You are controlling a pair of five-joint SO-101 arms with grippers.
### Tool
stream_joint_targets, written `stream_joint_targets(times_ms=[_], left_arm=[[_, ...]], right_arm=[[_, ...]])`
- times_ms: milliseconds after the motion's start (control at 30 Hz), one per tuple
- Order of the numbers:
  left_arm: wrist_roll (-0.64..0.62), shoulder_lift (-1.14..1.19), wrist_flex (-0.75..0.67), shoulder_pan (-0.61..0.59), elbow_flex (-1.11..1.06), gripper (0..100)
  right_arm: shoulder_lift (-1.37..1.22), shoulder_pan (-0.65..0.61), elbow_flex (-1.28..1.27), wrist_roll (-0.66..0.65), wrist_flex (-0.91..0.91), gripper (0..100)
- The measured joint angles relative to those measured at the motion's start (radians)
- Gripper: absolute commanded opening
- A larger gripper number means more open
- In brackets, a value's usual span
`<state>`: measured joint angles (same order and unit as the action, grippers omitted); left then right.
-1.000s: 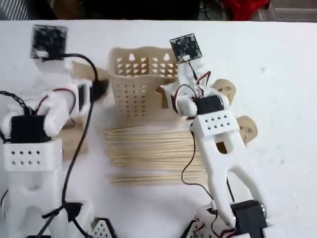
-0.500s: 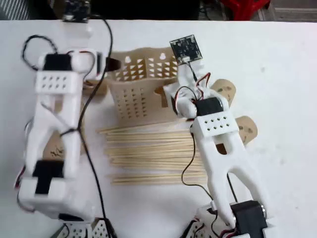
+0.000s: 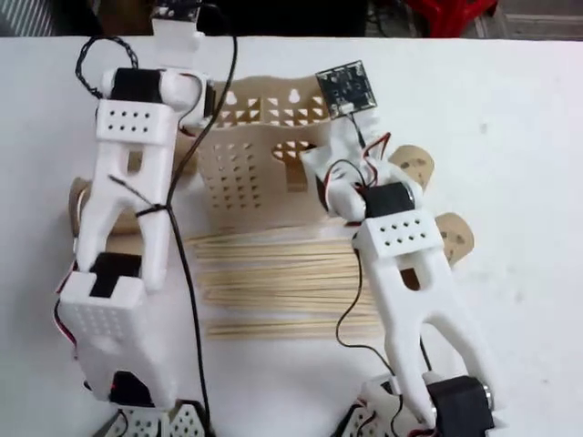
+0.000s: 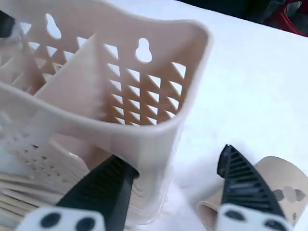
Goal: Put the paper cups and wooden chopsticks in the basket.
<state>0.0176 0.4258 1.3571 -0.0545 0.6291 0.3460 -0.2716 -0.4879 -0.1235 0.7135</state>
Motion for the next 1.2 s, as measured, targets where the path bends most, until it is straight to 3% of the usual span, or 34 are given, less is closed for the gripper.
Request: stream_joint_targets(times_ms=[433, 700, 867, 967, 1133, 1200], left_arm=[[-0.029, 0.003, 0.002, 0.018, 0.04, 7], [-0.048, 0.012, 0.003, 0.026, 0.094, 6], [-0.064, 0.012, 0.003, 0.026, 0.103, 7], [-0.055, 0.012, 0.003, 0.026, 0.103, 9], [0.009, 0.012, 0.04, 0.017, 0.106, 20], [0.034, 0.012, 0.063, 0.011, 0.106, 16]], right_arm=[[0.184, 0.002, -0.005, -0.002, 0.187, 24.1], [0.199, 0.002, -0.072, -0.068, 0.198, 23.4], [0.199, 0.002, -0.074, -0.074, 0.195, 7.6], [0.201, 0.003, -0.091, -0.074, 0.141, 1.5], [0.199, 0.018, -0.146, -0.078, -0.04, 1.8], [0.198, 0.029, -0.152, -0.08, -0.126, 1.8]])
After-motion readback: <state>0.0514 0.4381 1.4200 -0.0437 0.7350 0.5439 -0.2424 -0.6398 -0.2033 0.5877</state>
